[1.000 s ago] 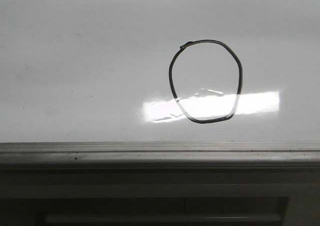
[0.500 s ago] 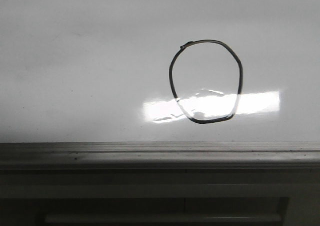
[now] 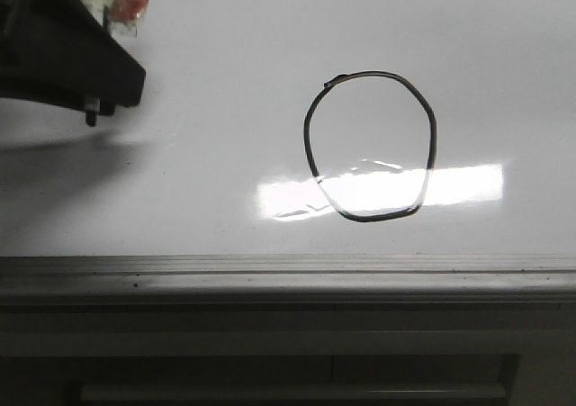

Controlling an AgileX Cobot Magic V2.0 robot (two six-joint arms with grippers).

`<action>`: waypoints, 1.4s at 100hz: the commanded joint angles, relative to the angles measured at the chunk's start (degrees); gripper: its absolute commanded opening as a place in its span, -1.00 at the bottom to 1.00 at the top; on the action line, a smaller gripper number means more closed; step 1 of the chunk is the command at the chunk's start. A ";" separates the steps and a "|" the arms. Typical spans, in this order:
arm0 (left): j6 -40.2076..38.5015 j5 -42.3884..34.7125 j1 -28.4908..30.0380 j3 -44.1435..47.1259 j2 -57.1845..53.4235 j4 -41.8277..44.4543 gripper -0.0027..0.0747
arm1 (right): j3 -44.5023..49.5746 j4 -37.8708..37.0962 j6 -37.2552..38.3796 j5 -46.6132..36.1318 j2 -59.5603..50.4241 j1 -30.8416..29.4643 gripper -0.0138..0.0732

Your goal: Write number 0 on whiteboard

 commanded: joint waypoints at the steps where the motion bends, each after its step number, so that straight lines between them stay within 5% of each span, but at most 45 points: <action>1: -0.58 -4.06 0.25 -1.59 1.50 -1.35 -0.98 | 1.88 0.12 2.57 -6.73 -1.01 -0.28 -0.84; 71: -0.58 -3.84 0.25 -1.59 7.90 -4.60 -0.96 | 6.67 0.12 4.82 -14.07 -0.87 -0.28 -0.84; 98: -0.58 -3.61 0.25 -1.59 7.99 -5.62 -0.27 | 6.67 0.12 4.82 -14.28 -0.87 -0.28 -0.84; 140: -0.58 -4.05 0.25 -1.59 8.24 -5.62 -0.16 | 6.67 0.12 4.82 -14.28 -0.87 -0.28 -0.84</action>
